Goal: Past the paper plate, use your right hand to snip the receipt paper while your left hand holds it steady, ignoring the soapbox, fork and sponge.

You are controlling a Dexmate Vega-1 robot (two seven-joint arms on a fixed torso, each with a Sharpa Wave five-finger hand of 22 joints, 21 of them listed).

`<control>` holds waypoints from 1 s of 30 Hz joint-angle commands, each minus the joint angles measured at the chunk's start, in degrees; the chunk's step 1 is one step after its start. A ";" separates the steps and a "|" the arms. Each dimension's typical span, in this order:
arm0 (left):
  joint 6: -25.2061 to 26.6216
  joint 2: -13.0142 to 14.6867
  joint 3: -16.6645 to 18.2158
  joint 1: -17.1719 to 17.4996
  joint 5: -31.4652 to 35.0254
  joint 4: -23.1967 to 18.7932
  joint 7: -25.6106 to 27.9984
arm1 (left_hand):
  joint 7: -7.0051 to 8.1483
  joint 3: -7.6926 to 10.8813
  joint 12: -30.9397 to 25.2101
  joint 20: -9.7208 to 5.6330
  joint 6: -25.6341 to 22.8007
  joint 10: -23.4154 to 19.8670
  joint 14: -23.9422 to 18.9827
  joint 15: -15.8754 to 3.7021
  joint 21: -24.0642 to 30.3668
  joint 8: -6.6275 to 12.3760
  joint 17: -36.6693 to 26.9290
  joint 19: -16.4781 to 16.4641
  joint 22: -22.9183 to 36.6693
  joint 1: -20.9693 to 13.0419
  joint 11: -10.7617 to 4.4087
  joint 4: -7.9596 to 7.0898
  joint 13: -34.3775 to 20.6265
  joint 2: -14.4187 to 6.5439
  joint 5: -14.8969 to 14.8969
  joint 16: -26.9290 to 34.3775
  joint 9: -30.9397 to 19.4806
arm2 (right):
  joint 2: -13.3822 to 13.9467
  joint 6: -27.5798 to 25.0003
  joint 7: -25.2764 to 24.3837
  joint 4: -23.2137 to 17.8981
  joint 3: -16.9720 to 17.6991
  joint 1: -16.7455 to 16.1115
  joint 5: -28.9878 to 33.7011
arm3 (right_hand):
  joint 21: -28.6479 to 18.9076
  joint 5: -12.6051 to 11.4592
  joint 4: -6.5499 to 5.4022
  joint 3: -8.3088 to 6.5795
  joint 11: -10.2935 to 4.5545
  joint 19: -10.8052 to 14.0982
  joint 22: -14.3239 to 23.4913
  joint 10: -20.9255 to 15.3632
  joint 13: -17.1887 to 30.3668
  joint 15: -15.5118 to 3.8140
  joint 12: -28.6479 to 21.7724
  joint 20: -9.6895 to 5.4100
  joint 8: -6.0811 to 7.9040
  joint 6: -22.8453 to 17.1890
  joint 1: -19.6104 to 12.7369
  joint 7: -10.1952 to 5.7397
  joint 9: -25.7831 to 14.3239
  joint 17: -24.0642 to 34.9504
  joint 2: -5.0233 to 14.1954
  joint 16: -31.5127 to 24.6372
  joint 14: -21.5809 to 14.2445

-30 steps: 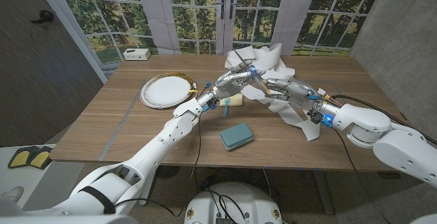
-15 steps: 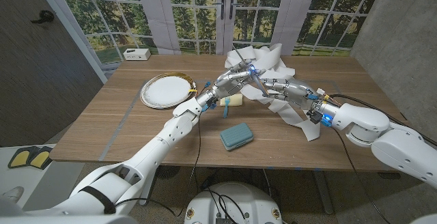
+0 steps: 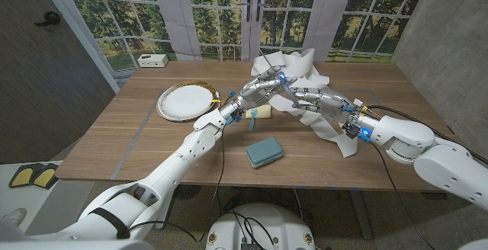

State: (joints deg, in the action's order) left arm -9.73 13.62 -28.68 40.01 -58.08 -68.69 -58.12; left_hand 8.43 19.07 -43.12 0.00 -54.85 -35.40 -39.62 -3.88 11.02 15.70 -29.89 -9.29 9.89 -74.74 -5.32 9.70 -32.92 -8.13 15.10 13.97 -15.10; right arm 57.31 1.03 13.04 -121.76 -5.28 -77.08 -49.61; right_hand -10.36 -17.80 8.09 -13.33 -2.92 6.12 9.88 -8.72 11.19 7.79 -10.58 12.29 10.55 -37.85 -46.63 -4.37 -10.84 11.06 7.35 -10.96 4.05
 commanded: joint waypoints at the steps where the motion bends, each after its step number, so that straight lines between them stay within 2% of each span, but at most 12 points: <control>1: -0.31 0.03 -0.23 -0.12 0.07 -0.32 -1.10 | -0.05 -0.04 0.33 0.03 -0.58 -6.47 0.00 -9.95 -0.05 0.45 -0.31 0.19 -0.01 -0.21 -5.86 -0.23 -0.07 -0.57 -0.31 0.24 -0.04 | 0.07 1.38 1.11 1.03 -0.62 0.41 0.56 | 0.06 -2.21 -0.54 -0.74 1.04 -1.07 0.01 0.62 0.12 0.48 -0.13 0.17 -0.23 1.14 0.90 1.40 -0.21 0.31 0.62 -0.27 0.88; 4: -0.40 0.06 -0.27 -0.06 0.01 -0.40 -1.49 | 0.00 -0.07 0.34 0.07 -0.58 -6.53 -0.01 -9.95 -0.04 0.46 -0.36 0.20 -0.01 -0.22 -5.84 -0.24 -0.11 -0.57 -0.36 0.28 -0.04 | 0.10 1.54 0.73 0.90 -0.28 -0.10 0.44 | 0.05 -3.81 -0.70 -1.23 1.50 -1.59 0.01 1.04 0.12 0.67 -0.16 0.16 -0.22 1.75 1.18 2.21 -0.20 0.40 0.98 -0.34 1.21; 13: -0.37 -0.07 -0.37 -0.11 -0.16 -0.03 -2.23 | 0.09 -0.14 0.60 0.09 -0.68 -6.64 0.00 -9.96 -0.04 0.55 -0.57 0.23 -0.02 -0.32 -5.84 -0.23 -0.10 -0.60 -0.58 0.41 -0.06 | 0.28 1.36 -1.05 0.06 0.94 -1.53 0.70 | 0.01 -6.07 -0.86 -1.76 2.20 -2.16 0.03 1.23 0.12 0.89 -0.31 0.16 -0.13 2.34 1.64 2.33 -0.18 0.46 1.12 -0.52 1.30; 14: -0.38 -0.09 -0.36 -0.12 -0.19 0.01 -2.31 | 0.11 -0.15 0.65 0.11 -0.62 -6.63 0.01 -9.96 -0.04 0.53 -0.59 0.24 -0.01 -0.33 -5.84 -0.23 -0.09 -0.60 -0.61 0.43 -0.06 | 0.35 1.16 -1.10 -0.03 0.92 -1.49 0.69 | -0.02 -6.75 -0.92 -1.85 2.72 -2.28 0.03 1.05 0.12 1.34 -0.43 0.17 -0.01 2.23 1.86 2.51 -0.17 0.47 1.04 -0.61 1.20; 18: -0.50 -0.04 -0.29 -0.07 -0.17 -0.08 -2.34 | 0.00 -0.18 0.70 0.14 -0.54 -6.68 0.01 -9.95 -0.04 0.52 -0.65 0.25 -0.02 -0.35 -5.81 -0.23 -0.14 -0.59 -0.69 0.46 -0.07 | 0.34 1.29 -0.47 0.03 0.67 -1.25 0.74 | -0.12 -8.08 -1.01 -2.01 2.55 -2.42 0.05 0.77 0.11 1.21 -0.61 0.17 0.41 1.36 2.31 2.48 -0.16 0.46 0.85 -0.78 0.93; 19: -0.55 0.00 -0.28 -0.07 -0.15 -0.09 -2.40 | 0.01 -0.18 0.70 0.18 -0.48 -6.70 0.03 -9.96 -0.04 0.51 -0.67 0.26 -0.01 -0.36 -5.82 -0.23 -0.16 -0.60 -0.70 0.47 -0.08 | 0.28 1.25 -0.65 -0.09 0.70 -1.28 0.72 | -0.19 -9.36 -1.11 -2.19 2.51 -2.54 0.06 0.77 0.11 0.88 -0.65 0.14 0.72 0.58 2.75 2.48 -0.16 0.46 0.73 -0.79 1.06; 21: -0.51 0.00 -0.21 -0.04 -0.26 -0.15 -2.42 | 0.03 -0.18 0.75 0.23 -0.52 -6.68 0.05 -9.96 -0.05 0.54 -0.68 0.29 -0.01 -0.38 -5.81 -0.23 -0.16 -0.60 -0.73 0.47 -0.10 | 0.25 1.44 -0.46 -0.07 0.70 -1.24 0.81 | -0.23 -10.29 -1.14 -2.33 2.76 -2.62 0.07 0.53 0.11 1.28 -0.77 0.14 0.90 0.01 3.03 2.78 -0.15 0.45 0.62 -0.87 0.94; 27: -0.73 0.03 -0.22 -0.12 -0.12 -0.11 -2.59 | 0.06 -0.19 0.97 0.22 -0.69 -6.64 0.10 -9.95 -0.04 0.64 -0.80 0.31 -0.01 -0.43 -5.80 -0.25 -0.11 -0.66 -0.86 0.52 -0.10 | 0.54 1.74 0.07 -0.12 0.86 -1.31 1.15 | -0.28 -11.52 -0.98 -2.63 2.42 -2.71 0.06 0.51 0.10 1.32 -0.77 0.13 0.90 -0.17 3.13 2.77 -0.13 0.40 0.49 -0.87 0.98; 30: -0.75 0.00 -0.20 -0.17 -0.15 -0.04 -2.64 | 0.02 -0.20 1.00 0.25 -0.67 -6.66 0.10 -9.96 -0.04 0.65 -0.84 0.32 -0.01 -0.44 -5.79 -0.26 -0.15 -0.68 -0.90 0.54 -0.11 | 1.02 2.09 0.98 0.02 0.98 -1.32 1.55 | -0.22 -13.03 -0.35 -3.09 2.51 -3.09 0.04 1.13 0.08 1.22 -0.57 0.14 0.30 1.33 2.80 2.56 -0.10 0.27 -0.01 -0.67 1.45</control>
State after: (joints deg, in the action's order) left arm -10.23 13.62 -28.97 39.93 -58.20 -68.85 -60.44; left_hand 8.51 18.85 -42.26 0.31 -54.95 -35.78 -39.62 -3.88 11.02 16.13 -30.42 -8.97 9.89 -74.90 -5.33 9.64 -32.82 -8.27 14.32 14.20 -15.14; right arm 57.63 2.57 12.73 -121.68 -4.64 -78.24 -48.68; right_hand -10.36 -29.57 7.37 -15.71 -0.27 3.56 9.89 -7.97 11.20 8.61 -11.03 12.18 11.04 -37.55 -43.80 -1.45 -10.84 11.34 7.77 -11.30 5.02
